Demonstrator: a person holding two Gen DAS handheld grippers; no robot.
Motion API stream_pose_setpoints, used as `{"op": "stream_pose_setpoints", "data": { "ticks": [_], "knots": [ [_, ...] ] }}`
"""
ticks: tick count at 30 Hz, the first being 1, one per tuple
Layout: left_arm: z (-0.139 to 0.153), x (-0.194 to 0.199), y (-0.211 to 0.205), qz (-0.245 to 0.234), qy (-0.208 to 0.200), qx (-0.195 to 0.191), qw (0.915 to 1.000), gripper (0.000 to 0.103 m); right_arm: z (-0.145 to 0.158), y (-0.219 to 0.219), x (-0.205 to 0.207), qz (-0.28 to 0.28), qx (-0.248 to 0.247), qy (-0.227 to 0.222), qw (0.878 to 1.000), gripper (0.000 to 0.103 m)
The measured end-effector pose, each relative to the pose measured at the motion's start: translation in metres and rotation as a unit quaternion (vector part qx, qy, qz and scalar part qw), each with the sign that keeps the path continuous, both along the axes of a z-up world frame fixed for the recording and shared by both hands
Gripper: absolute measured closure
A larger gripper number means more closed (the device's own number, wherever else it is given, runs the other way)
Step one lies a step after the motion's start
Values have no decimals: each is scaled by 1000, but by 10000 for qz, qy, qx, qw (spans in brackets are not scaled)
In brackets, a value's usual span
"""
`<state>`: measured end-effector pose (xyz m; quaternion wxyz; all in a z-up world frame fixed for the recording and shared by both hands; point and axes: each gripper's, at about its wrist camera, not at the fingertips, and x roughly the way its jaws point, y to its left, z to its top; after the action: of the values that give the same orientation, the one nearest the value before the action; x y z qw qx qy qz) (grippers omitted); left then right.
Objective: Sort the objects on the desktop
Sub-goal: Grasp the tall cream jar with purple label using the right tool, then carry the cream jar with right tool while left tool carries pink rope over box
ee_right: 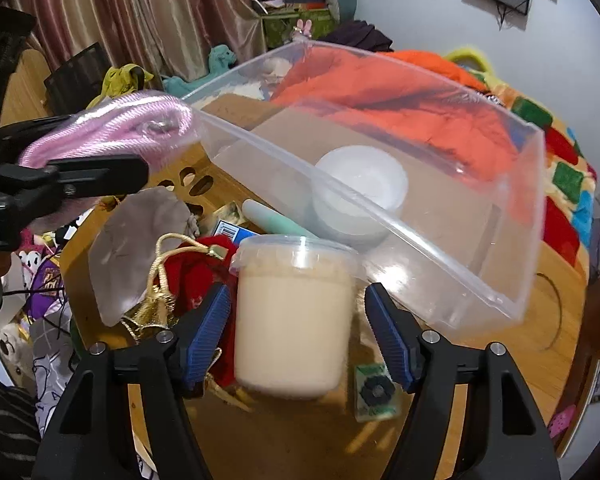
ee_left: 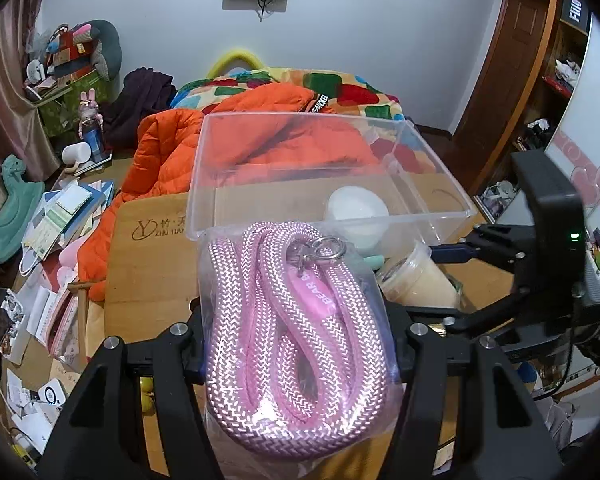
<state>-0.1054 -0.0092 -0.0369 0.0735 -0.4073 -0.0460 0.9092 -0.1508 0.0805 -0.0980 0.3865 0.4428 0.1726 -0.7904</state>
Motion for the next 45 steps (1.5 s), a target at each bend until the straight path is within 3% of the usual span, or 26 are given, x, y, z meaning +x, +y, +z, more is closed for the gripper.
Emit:
{"op": "stream_pose_setpoints", "data": {
  "ticks": [5, 8, 15, 32, 45],
  "knots": [
    [2, -3, -2, 9, 66, 108, 9999, 43, -5, -2, -7, 32, -83, -205, 9998, 42],
    [3, -5, 0, -5, 85, 171, 9998, 43, -6, -2, -7, 30, -119, -175, 9998, 47],
    [13, -4, 3, -22, 244, 258, 9994, 43, 0, 5, 3, -44, -264, -94, 9996, 47],
    [34, -15, 2, 70, 508, 349, 9981, 43, 56, 35, 21, -141, -979, 429, 9942, 47],
    [44, -44, 8, 14, 563, 386, 9977, 43, 93, 44, -12, -494, -1352, 877, 9857, 47]
  ]
}}
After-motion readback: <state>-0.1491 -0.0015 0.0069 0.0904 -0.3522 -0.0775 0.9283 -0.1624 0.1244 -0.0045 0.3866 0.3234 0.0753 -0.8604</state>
